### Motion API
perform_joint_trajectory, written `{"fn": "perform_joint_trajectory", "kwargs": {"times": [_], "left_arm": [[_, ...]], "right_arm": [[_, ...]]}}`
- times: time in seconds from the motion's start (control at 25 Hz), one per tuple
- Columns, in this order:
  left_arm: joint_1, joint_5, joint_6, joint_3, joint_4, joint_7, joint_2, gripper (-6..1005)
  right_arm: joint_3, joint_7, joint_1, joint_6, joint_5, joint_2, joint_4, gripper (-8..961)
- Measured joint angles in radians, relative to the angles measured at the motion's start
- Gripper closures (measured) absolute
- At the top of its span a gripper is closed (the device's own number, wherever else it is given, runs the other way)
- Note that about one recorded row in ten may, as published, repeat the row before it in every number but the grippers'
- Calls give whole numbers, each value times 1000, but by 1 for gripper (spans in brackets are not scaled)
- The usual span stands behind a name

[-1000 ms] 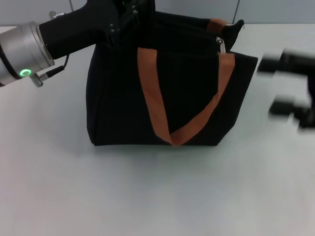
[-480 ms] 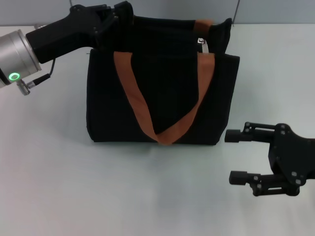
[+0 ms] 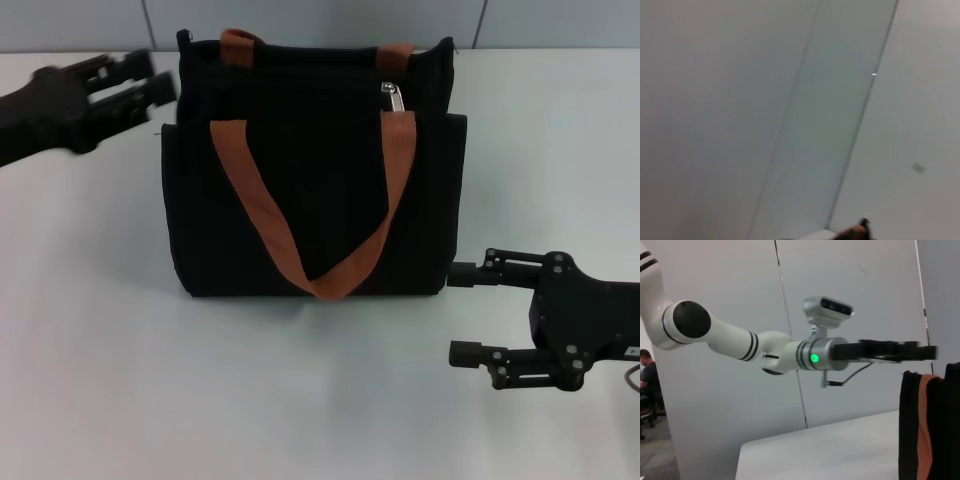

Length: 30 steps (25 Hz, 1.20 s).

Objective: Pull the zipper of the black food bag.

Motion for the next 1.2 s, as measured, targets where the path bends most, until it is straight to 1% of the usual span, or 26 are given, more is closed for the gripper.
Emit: {"fn": "perform_joint_trajectory", "kwargs": {"times": [0.04, 0.08, 0.12, 0.16, 0.2, 0.24, 0.28, 0.32, 0.4, 0.44, 0.48, 0.52, 0.6, 0.64, 0.72, 0.8, 0.96, 1.2], "left_arm": [[35, 0, 75, 0, 7, -28, 34, 637], [56, 0, 124, 0, 3, -26, 49, 595], [56, 0, 124, 0, 3, -26, 49, 553], [56, 0, 124, 0, 3, -26, 49, 511], [88, 14, 227, 27, -1, 80, 44, 469], [88, 14, 227, 27, -1, 80, 44, 428], [95, 24, 258, 51, -2, 135, 33, 387], [95, 24, 258, 51, -2, 135, 33, 347], [111, 47, 307, 124, -2, 254, 5, 265], [111, 47, 307, 124, -2, 254, 5, 256], [119, 60, 311, 214, -9, 322, -19, 247], [119, 60, 311, 214, -9, 322, -19, 238], [120, 78, 296, 252, -26, 345, -25, 220], [117, 112, 279, 266, -46, 361, -29, 211], [117, 136, 266, 267, -56, 366, -34, 193], [124, 152, 250, 265, -60, 384, -44, 184], [139, 156, 249, 262, -64, 408, -48, 184], [147, 155, 260, 262, -65, 415, -48, 185]], "right_arm": [[4, -27, 1, 7, 1, 1, 27, 191], [4, -27, 1, 7, 1, 1, 27, 191], [8, -63, 3, 8, 4, 1, 60, 191], [8, -63, 3, 8, 4, 1, 60, 191], [8, -96, 7, 6, 7, 1, 87, 191], [8, -96, 7, 6, 7, 1, 87, 191], [7, -106, 10, 6, 7, 2, 95, 191], [7, -106, 10, 6, 7, 2, 95, 191], [-1, -130, 20, 9, 4, 2, 115, 191], [-4, -134, 24, 12, 0, 2, 121, 191], [-7, -136, 27, 15, -4, 2, 124, 191], [-7, -136, 27, 15, -4, 2, 124, 191], [-18, -144, 33, 28, -9, 2, 136, 191], [-28, -148, 37, 40, -10, 2, 142, 191], [-42, -150, 42, 57, -10, 2, 146, 191], [-51, -151, 50, 74, -10, 3, 149, 191], [-55, -161, 72, 98, -11, 4, 176, 191], [-55, -163, 78, 101, -11, 4, 178, 191]]}}
